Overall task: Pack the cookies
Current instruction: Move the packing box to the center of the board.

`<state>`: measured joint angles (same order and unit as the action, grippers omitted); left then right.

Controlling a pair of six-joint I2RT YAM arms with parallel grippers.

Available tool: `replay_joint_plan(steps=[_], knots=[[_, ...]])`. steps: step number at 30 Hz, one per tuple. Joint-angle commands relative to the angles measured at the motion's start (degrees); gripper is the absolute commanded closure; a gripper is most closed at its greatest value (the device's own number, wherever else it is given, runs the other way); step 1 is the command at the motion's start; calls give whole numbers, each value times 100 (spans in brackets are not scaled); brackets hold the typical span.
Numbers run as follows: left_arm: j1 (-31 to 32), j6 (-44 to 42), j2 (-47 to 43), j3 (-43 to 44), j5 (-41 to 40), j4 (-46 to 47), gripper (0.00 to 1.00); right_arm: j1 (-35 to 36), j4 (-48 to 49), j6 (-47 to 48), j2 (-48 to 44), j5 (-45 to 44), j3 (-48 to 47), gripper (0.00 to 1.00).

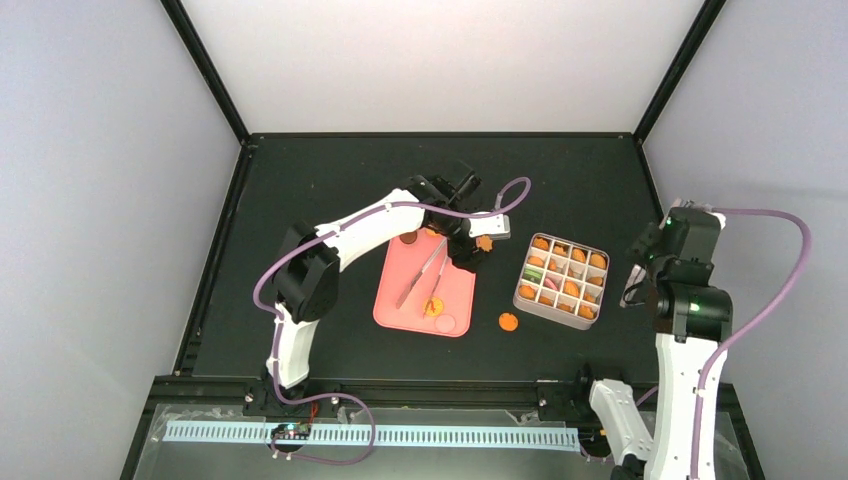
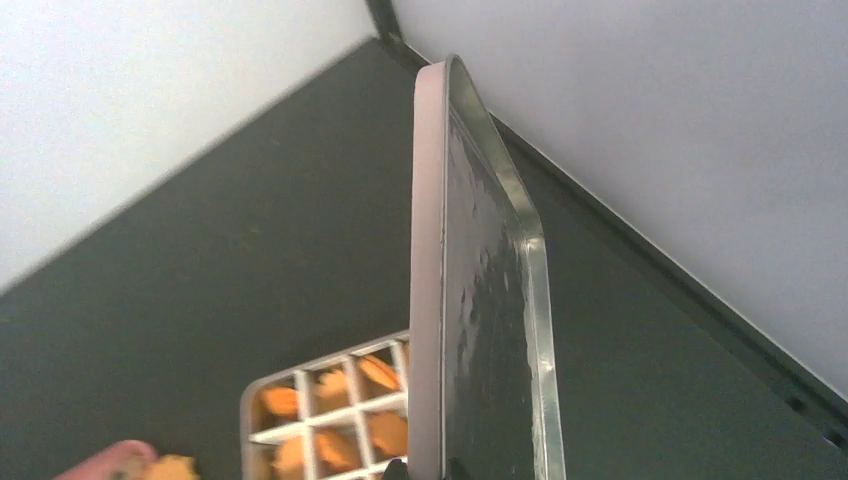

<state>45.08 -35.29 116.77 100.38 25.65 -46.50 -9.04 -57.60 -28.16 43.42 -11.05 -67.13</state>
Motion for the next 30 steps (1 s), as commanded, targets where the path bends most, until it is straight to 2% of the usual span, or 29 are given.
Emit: replay_joint_plan(steps=[1,9,14,18,25,30], knots=[[15,83,-130,64,39,-156,21,-23,-113,413,153,-777,470,99],[-261,154,-637,-546,58,37,21,-19,611,571,306,719,1341,99],[-447,152,-879,-830,89,110,22,-27,840,589,447,1224,1433,99],[-544,170,-1033,-971,89,145,22,-25,1520,542,373,2143,1638,99],[-787,172,-1307,-1237,92,181,22,-8,2312,176,577,3245,1924,99],[-1003,123,-1477,-1414,122,187,22,367,2672,-62,781,3469,1970,99]])
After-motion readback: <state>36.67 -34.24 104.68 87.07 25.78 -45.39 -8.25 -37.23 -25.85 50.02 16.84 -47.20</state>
